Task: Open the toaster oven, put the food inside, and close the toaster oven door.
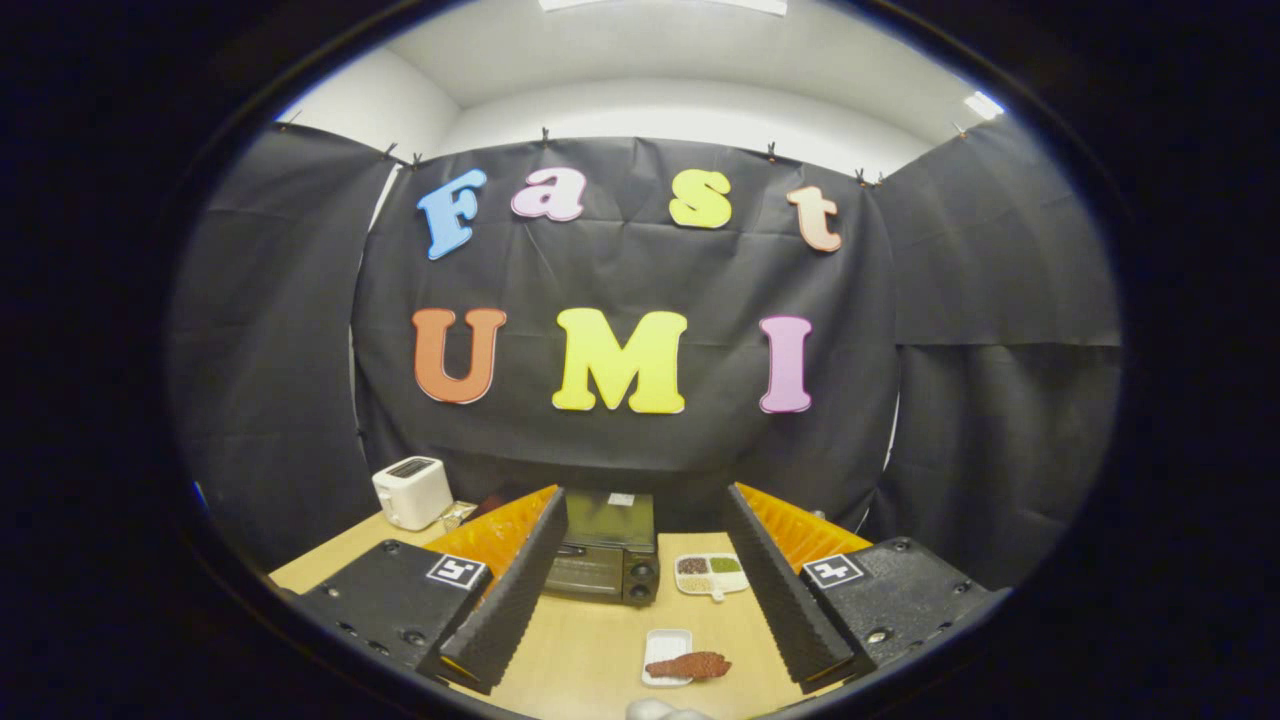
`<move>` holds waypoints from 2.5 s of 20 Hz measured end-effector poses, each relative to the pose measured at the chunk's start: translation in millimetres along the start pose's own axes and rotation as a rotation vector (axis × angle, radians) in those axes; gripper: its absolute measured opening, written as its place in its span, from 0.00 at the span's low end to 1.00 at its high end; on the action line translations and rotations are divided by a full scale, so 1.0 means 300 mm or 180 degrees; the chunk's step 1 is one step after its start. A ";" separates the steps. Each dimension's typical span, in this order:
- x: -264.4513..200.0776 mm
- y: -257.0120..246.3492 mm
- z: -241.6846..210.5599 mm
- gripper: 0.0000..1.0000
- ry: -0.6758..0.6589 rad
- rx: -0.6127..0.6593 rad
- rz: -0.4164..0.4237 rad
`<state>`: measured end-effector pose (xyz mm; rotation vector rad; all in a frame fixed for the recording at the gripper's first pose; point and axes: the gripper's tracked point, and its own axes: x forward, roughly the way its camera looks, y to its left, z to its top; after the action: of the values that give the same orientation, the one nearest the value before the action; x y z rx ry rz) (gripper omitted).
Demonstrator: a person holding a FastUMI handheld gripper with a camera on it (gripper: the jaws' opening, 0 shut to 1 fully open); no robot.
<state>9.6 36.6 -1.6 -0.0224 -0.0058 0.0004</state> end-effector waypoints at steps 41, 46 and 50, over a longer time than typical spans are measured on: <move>0.887 0.516 -0.755 1.00 0.1079 0.0220 0.0110; 0.797 0.515 -0.778 1.00 0.1110 0.0225 0.0097; 0.719 0.516 -0.816 1.00 0.1148 0.0231 0.0086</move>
<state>226.6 186.0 -248.7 0.0503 0.3550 0.0237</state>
